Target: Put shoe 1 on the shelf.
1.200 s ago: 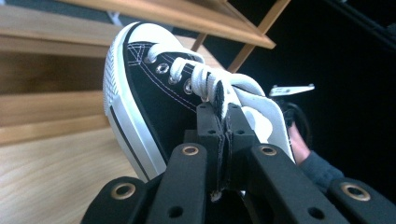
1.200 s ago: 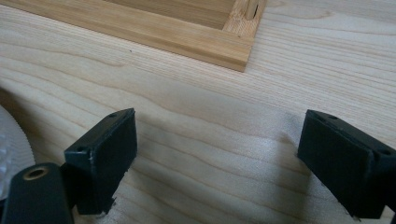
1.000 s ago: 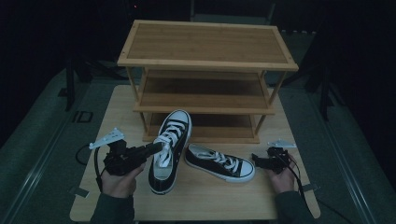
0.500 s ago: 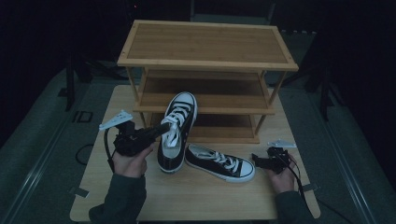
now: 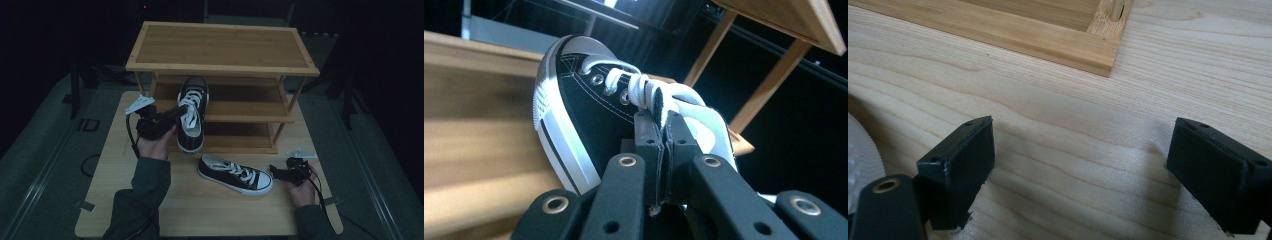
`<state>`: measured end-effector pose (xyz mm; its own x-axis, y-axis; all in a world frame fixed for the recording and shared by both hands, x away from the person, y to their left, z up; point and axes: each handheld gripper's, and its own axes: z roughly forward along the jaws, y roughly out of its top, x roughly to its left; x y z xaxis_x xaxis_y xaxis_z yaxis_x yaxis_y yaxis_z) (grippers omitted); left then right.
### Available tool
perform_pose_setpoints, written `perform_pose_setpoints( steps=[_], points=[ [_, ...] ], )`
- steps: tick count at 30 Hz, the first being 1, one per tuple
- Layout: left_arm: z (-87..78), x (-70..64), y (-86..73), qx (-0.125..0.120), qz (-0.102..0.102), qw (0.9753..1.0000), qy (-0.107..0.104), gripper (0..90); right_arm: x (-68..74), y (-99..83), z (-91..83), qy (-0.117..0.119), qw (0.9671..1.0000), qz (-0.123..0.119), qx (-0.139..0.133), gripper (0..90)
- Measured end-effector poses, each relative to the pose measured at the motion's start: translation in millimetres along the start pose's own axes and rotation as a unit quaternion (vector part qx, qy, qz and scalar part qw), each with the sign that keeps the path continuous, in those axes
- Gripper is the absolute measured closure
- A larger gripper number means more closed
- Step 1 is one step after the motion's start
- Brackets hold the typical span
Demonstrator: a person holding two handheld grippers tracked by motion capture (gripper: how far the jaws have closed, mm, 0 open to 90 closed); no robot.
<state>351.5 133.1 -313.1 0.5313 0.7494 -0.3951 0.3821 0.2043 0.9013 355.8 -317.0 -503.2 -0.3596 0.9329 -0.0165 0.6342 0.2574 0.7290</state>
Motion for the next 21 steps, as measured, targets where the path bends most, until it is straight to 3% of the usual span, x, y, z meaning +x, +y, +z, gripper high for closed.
perform_pose_setpoints(
  steps=[15,21],
  points=[
    [59.0,18.8,17.7,-0.028,0.019,0.9994,0.002,88.2,0.0,0.0,0.0,0.0,1.0,0.0,0.0,11.4],
    [73.4,25.2,23.3,-0.036,0.008,0.9993,-0.002,88.2,0.0,0.0,0.0,0.0,1.0,0.0,0.0,11.3]
  ],
)
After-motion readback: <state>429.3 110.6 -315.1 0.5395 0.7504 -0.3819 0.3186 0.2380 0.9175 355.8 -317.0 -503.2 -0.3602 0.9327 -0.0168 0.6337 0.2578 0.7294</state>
